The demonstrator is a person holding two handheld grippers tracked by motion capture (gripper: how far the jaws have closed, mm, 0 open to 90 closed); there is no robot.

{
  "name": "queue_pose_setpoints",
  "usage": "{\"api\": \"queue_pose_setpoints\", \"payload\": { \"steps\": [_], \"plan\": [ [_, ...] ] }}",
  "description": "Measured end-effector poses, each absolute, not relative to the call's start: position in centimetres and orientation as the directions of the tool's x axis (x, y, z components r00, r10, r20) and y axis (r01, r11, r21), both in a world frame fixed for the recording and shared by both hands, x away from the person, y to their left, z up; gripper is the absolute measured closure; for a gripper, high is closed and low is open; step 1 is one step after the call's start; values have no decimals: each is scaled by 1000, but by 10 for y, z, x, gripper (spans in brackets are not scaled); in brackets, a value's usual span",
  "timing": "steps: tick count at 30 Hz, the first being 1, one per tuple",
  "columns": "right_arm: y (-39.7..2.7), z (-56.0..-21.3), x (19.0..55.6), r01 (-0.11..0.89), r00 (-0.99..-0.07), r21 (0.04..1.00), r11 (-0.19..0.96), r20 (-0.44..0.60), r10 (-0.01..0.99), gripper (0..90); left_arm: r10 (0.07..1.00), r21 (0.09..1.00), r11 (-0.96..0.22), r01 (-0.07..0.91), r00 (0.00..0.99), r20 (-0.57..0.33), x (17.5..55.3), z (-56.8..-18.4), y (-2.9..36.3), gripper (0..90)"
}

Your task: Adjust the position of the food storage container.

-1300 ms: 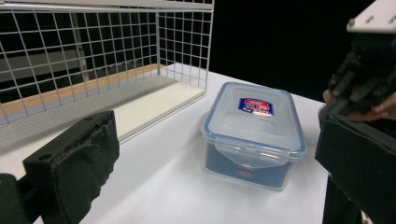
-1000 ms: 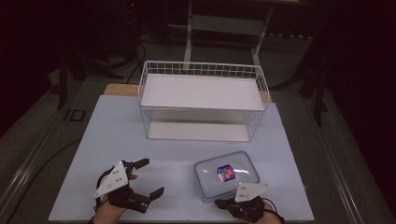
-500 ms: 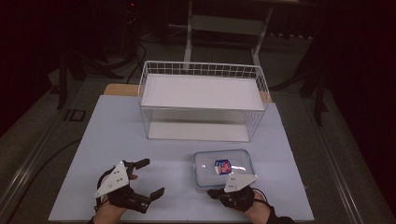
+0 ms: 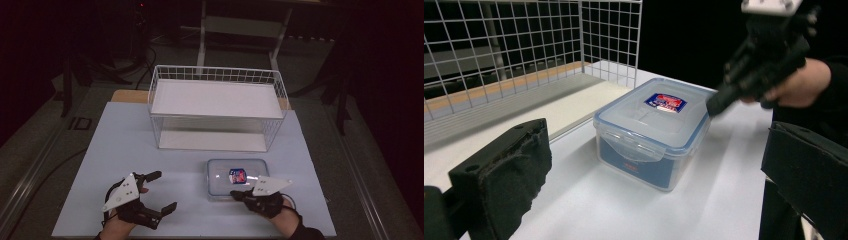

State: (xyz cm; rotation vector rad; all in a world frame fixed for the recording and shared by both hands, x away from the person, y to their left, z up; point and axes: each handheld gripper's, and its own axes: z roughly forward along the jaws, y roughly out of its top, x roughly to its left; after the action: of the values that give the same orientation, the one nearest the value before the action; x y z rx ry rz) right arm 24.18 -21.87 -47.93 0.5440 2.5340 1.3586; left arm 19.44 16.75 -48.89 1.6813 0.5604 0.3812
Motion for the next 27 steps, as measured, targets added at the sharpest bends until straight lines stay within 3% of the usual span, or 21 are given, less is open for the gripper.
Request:
{"api": "queue_pose_setpoints", "payload": {
  "steps": [8, 12, 27],
  "plan": [
    [-287, -472, 261, 298, -788, 848, 438, -40, 614, 900, 556, 980, -129, 153, 829, -56, 195, -490, 166, 0],
    [-305, -480, 268, 343, -748, 838, 425, -30, 663, 900, 554, 979, -128, 156, 830, -60, 196, -490, 165, 0],
    [-305, -500, 278, 399, -735, 817, 417, 12, 678, 900, 552, 977, -139, 164, 831, -61, 197, -492, 162, 0]
  ]
}}
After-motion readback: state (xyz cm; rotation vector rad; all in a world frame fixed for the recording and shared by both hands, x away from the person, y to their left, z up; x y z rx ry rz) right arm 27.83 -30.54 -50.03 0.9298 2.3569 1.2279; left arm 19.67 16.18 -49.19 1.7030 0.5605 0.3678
